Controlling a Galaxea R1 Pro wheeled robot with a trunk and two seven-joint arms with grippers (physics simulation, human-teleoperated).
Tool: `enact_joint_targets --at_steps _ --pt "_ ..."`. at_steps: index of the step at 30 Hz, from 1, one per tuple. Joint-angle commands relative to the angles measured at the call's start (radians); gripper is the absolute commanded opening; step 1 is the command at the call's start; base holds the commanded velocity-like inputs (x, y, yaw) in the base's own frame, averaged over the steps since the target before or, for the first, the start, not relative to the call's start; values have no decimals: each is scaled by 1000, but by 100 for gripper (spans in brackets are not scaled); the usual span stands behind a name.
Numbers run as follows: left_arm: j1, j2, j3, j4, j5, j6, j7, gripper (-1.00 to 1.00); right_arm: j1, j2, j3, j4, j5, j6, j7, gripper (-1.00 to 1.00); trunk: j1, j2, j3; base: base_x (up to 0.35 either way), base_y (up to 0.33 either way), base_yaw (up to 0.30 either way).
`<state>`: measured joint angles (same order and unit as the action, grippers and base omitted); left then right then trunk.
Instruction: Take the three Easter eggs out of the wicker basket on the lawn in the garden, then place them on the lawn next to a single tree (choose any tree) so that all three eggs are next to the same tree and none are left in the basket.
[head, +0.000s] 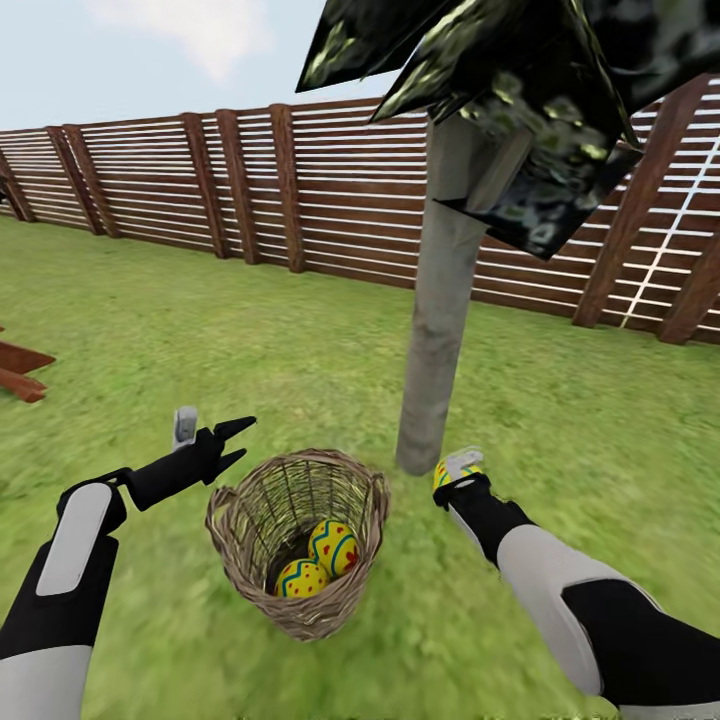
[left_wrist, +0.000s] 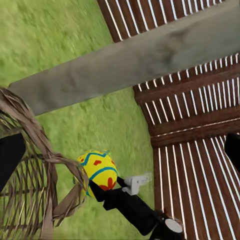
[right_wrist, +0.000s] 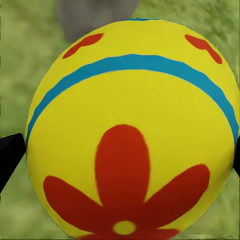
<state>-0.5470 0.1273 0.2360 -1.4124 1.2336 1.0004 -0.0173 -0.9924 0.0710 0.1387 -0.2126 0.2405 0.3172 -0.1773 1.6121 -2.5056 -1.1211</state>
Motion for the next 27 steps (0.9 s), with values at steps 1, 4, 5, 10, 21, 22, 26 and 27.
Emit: enact_joint_targets --at_steps 1,4,5,10,21,22,26,27 --pt "-1 -1 1 1 -1 5 -2 100 -2 0 9 28 4 -13 -2 -100 0 -1 -5 0 0 0" --pt "-1 -1 0 2 -2 6 -1 100 -3 1 11 69 5 -89 -2 -100 1 -1 -16 0 0 0" --pt "-1 -1 1 3 -2 6 -1 100 -3 0 11 70 5 -95 -2 -100 2 -2 -20 0 0 0" --pt "-1 -1 2 6 -2 5 -1 100 -3 0 12 71 6 -115 -2 -100 4 -3 -40 0 0 0" --pt "-1 -1 2 6 -2 6 -2 100 -3 0 10 73 5 -152 -2 -100 9 -5 -82 0 0 0" --pt "-1 -2 1 6 -2 6 -2 100 -3 0 10 73 5 -153 -2 -100 10 -6 -86 0 0 0" --pt "-1 -2 2 6 -2 6 -3 100 -3 0 10 73 5 -153 -2 -100 11 -7 -101 0 0 0" --pt "-1 -2 2 6 -2 6 -3 100 -3 0 11 72 5 -153 -2 -100 12 -7 -105 0 0 0"
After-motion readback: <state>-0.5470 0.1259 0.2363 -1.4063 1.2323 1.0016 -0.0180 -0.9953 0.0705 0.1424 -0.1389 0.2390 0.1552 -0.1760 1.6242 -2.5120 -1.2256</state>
